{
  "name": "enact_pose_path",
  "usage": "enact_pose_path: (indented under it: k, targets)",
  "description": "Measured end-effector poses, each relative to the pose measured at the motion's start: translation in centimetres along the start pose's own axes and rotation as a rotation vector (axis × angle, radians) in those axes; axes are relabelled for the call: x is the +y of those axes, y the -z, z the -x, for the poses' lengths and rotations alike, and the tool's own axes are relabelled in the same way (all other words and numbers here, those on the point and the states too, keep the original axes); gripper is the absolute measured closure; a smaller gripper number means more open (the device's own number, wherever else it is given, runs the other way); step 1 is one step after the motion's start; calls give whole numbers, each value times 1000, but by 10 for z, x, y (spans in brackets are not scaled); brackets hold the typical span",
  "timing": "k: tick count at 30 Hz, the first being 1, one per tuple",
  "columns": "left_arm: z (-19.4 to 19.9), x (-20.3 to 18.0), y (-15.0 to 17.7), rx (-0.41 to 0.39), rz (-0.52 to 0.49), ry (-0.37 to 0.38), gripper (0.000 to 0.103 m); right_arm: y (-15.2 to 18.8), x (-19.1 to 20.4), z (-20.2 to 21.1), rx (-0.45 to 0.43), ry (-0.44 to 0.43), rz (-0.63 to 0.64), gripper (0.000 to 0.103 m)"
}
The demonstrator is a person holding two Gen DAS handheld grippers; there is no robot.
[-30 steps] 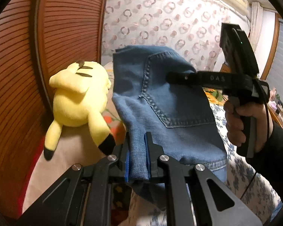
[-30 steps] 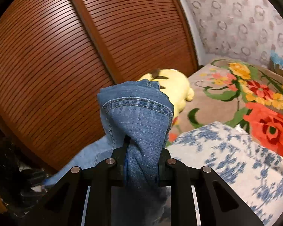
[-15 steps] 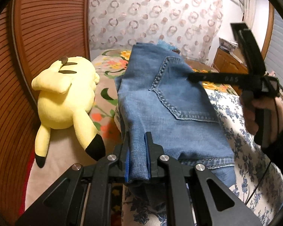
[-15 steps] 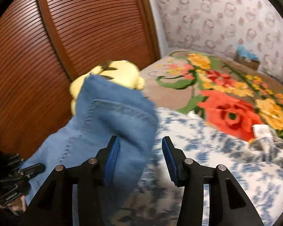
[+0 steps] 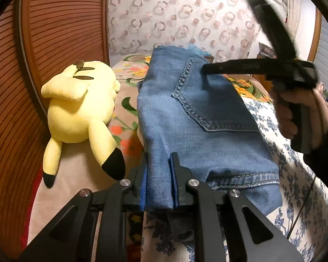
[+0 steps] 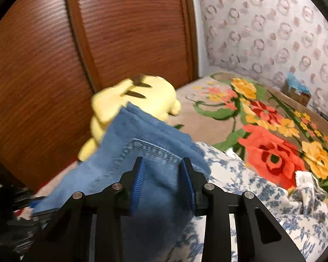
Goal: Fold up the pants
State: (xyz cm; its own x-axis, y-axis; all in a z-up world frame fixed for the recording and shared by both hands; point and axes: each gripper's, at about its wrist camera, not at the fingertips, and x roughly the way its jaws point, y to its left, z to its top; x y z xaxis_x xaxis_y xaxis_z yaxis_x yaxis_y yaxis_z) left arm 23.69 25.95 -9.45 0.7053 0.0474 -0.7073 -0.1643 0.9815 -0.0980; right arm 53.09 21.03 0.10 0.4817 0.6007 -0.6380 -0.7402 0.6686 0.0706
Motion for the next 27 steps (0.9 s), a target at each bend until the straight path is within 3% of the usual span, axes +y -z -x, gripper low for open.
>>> enact_pose_path:
  k: [5, 12, 14, 19, 27]
  targets:
    - [-1, 0, 2, -2, 3, -2, 85, -5, -14, -20, 37, -25, -47, 68]
    - [14, 0, -4, -28, 35, -20, 81, -7, -6, 6, 15, 27, -20, 68]
    - [20, -2, -5, -38, 31, -34, 77, 1, -1, 20, -1, 35, -17, 68]
    - [37, -8, -7, -77, 17, -42, 54, 20, 10, 54, -36, 5, -29, 68]
    - [43, -17, -1, -74, -5, -45, 49, 48, 20, 93, -53, -1, -18, 68]
